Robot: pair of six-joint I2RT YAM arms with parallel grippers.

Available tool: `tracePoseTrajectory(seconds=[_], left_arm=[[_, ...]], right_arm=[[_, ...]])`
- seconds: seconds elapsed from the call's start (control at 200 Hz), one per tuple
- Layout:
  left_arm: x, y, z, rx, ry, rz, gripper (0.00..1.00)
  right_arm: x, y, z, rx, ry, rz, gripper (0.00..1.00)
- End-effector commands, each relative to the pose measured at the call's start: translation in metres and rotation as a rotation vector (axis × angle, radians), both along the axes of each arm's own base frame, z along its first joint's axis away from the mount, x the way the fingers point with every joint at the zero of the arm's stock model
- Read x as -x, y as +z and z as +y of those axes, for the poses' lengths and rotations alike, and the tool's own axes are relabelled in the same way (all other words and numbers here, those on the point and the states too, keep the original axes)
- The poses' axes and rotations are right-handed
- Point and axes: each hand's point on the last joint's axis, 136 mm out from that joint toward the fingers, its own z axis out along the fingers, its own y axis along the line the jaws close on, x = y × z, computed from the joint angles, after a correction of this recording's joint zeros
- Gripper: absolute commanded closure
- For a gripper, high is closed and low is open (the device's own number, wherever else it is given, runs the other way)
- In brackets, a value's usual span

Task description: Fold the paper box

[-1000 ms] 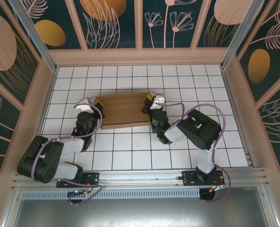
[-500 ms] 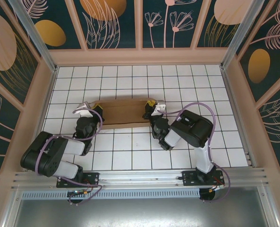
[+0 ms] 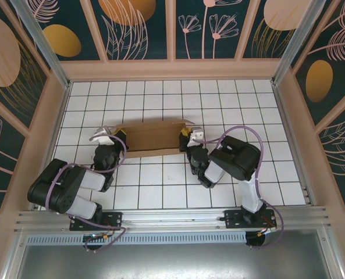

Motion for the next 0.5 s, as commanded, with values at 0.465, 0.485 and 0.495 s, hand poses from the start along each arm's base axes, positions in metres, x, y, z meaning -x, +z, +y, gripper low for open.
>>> tracePoseTrajectory(seconds=[0.465,0.485,0.495], left_arm=[[0.034,-0.090,0.002,-0.168,-0.019,0.323,1.00],[0.034,-0.090,0.001,-0.171,-0.021,0.322,1.00],[0.034,-0.090,0.001,-0.171,-0.021,0.322,1.00]], right_arm=[[0.038,0.093,-0.042,-0.119,-0.034,-0.175,0.56],[0.040,0.096,-0.045,-0.124,-0.039,-0.180,0.56],[0.042,0.098,-0.046,-0.124,-0.039,-0.182,0.56]])
